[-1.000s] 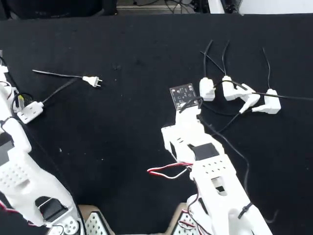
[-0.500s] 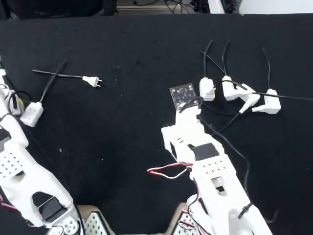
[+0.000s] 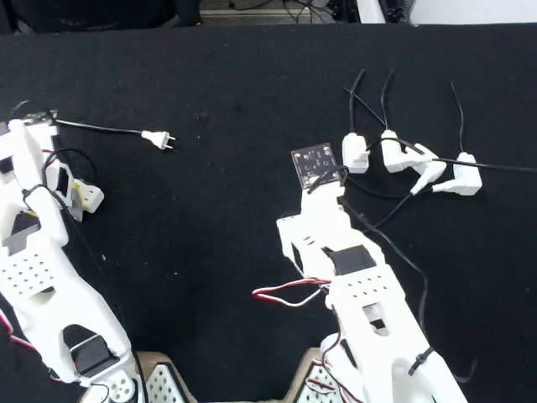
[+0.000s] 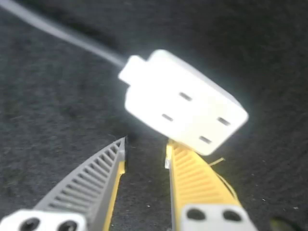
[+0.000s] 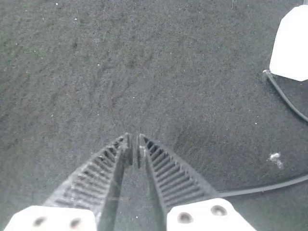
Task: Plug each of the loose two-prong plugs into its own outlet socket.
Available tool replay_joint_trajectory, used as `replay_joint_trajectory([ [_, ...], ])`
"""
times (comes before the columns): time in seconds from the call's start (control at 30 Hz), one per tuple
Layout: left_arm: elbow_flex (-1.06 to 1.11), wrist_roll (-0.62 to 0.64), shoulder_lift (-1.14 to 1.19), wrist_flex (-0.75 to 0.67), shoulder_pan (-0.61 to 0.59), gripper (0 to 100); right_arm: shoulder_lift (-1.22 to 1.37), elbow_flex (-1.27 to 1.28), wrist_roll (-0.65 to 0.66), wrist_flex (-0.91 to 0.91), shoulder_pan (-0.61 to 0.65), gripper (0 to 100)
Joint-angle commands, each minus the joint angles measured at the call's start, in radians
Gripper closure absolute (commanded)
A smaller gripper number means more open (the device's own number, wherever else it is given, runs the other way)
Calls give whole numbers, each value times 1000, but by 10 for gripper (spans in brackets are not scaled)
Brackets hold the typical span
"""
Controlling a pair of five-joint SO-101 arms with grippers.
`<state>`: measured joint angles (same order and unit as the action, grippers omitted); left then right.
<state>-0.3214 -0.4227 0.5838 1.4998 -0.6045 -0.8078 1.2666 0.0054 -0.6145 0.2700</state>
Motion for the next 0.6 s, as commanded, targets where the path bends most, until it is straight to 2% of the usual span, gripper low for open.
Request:
replay_joint_trajectory([
  [0.0, -33, -3, -97, 41, -5, 849, -24, -22, -8, 18, -15, 981],
  [0.1, -30, -44, -219, 71, -27, 848, -24, -22, -8, 18, -15, 981],
  [0.2, -24, -38, -305, 23, -36, 848, -24, -22, -8, 18, -15, 981],
  [0.43, 90, 14, -196, -344, -44, 850, -22, -22, -8, 18, -15, 981],
  [0.57, 68, 64, -115, -454, -58, 850, -22, -22, -8, 18, -15, 981],
])
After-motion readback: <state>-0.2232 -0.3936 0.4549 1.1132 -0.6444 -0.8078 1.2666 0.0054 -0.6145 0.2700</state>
